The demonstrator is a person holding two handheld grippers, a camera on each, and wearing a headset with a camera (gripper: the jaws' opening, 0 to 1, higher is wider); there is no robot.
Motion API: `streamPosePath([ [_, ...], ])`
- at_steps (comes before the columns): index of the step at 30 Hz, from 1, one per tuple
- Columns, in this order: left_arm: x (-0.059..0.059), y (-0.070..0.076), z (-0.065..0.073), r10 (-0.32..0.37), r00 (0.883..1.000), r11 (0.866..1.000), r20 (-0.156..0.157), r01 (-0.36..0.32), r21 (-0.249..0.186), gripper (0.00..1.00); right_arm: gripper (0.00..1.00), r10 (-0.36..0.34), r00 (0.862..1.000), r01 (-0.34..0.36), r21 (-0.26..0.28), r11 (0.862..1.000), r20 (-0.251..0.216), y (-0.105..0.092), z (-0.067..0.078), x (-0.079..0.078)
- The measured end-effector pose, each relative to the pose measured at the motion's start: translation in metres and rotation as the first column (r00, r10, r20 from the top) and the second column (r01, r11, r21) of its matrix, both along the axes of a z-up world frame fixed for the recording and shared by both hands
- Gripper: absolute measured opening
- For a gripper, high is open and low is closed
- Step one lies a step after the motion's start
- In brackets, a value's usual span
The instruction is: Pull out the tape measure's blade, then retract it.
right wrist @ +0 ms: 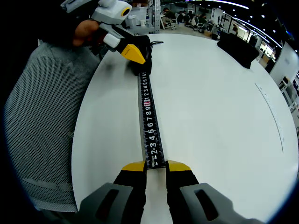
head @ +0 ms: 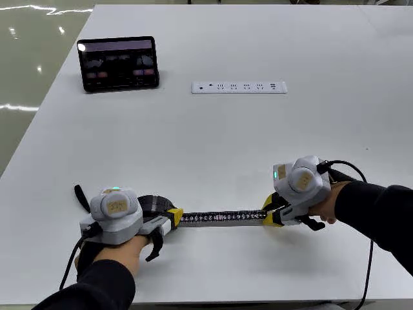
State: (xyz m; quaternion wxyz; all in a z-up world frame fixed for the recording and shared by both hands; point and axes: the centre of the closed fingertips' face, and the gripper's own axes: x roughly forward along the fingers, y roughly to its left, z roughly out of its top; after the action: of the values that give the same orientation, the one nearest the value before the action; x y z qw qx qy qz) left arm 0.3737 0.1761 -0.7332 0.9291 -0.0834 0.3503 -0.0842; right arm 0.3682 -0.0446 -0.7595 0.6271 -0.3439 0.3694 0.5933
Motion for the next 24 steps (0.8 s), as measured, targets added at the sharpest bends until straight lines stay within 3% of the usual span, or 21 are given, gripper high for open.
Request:
streamPosePath([
  [11, 0.001, 0.000, 0.000, -0.001, 1.000, 1.000, 0.000, 0.001, -0.001, 0.61, 0.11, -0.011, 1.000, 0.011, 0.006, 1.000, -0.020, 0.008, -0.001, -0.001],
  [24, 0.000, -0.001, 0.000, -0.001, 1.000, 1.000, -0.001, 0.001, -0.001, 0.61, 0.11, -0.003, 1.000, 0.003, 0.017, 1.000, -0.007, 0.017, -0.001, -0.001],
])
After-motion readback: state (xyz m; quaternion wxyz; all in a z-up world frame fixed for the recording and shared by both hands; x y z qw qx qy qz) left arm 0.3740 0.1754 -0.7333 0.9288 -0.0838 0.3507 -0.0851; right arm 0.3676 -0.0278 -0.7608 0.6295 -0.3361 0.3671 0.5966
